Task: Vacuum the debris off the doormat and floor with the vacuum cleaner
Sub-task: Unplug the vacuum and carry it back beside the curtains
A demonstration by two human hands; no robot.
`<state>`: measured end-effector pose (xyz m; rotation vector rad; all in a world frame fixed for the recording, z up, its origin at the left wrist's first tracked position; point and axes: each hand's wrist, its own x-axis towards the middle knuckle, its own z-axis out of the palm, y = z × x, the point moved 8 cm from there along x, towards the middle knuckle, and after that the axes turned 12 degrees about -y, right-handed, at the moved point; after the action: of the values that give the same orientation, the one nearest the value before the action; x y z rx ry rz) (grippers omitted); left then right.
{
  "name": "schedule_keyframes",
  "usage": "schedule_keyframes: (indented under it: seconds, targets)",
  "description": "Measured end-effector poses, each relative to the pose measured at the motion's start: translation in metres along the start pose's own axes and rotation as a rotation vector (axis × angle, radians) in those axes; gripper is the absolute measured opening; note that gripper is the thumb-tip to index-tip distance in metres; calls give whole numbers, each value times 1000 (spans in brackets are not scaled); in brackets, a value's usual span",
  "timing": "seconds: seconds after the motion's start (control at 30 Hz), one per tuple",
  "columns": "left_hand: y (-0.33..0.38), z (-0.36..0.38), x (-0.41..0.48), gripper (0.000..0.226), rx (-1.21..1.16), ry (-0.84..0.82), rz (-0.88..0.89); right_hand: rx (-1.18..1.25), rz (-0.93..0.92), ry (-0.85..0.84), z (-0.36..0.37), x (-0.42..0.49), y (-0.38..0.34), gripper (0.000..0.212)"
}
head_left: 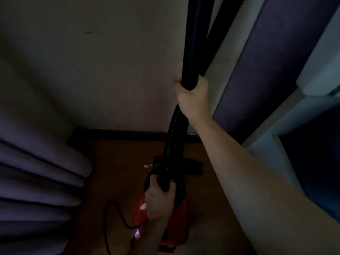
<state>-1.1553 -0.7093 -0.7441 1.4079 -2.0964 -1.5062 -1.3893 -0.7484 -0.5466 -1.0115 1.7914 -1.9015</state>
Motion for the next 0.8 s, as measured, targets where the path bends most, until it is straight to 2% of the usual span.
schedule_keyframes:
  seconds: [0.13,0.4,0.57,0.67,0.77,0.8]
  targets:
    - [-1,0,0,40,17,14,-13,-14,-2,12,3,4,2,31]
    - [1,0,1,43,24,14,-5,-42,3,28,0,6,8,36]
    - [1,3,5,45,37,-2,-7,-85,23,5,1,5,2,21]
    - [5,0,2,41,35,-17,-4,-113,47,-16,1,2,-4,26]
    - [4,0,1,43,-6,-74,-32,-82,91,-54,2,-4,-5,15]
    - [3,1,1,43,8,-103,-27,-86,118,-74,3,-6,-4,24]
